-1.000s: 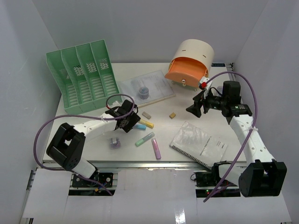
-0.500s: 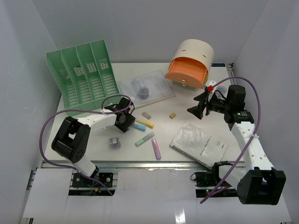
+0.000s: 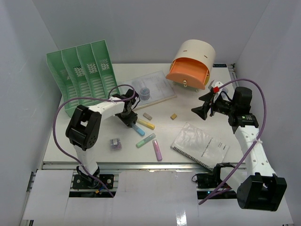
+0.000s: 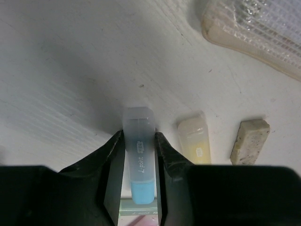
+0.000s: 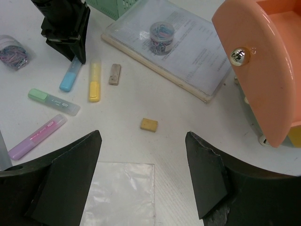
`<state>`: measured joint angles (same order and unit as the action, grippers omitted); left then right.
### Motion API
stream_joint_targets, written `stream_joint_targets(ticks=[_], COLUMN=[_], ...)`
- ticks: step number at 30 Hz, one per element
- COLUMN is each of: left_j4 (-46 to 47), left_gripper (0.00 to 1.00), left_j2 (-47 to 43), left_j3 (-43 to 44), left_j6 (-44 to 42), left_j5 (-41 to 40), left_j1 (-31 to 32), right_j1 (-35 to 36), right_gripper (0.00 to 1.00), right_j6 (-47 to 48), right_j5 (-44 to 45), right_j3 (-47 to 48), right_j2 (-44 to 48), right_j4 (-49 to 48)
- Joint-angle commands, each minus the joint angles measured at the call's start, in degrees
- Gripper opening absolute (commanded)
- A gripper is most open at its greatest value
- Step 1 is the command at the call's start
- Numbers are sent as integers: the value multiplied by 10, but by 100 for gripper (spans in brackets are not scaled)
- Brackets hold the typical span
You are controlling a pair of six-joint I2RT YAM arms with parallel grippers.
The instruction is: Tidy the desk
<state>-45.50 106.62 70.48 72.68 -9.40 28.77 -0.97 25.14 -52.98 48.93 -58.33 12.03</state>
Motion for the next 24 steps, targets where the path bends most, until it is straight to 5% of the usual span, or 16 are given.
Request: stream_joint_targets(ticks=[1, 9, 14, 19, 24], left_j4=[-12, 78, 232, 345, 442], left_gripper=[27, 0, 0, 0, 0], left_j2=[14, -127, -222, -207, -82], left_j3=[-24, -43, -20, 50, 214], left_j6=[-18, -126, -223, -132, -35], left_j5=[-2, 3, 122, 167, 197], left_j1=[-1, 13, 19, 20, 38], right_j1=[-10, -22, -32, -53, -77], right_gripper=[79, 79, 79, 79, 79], right_j6=[-8, -9, -11, -10, -17], right_j5=[-22, -40, -39, -29, -26], right_j3=[-5, -9, -10, -9, -12], right_j2=[14, 26, 28, 30, 34], right_j4=[-20, -21, -24, -24, -28])
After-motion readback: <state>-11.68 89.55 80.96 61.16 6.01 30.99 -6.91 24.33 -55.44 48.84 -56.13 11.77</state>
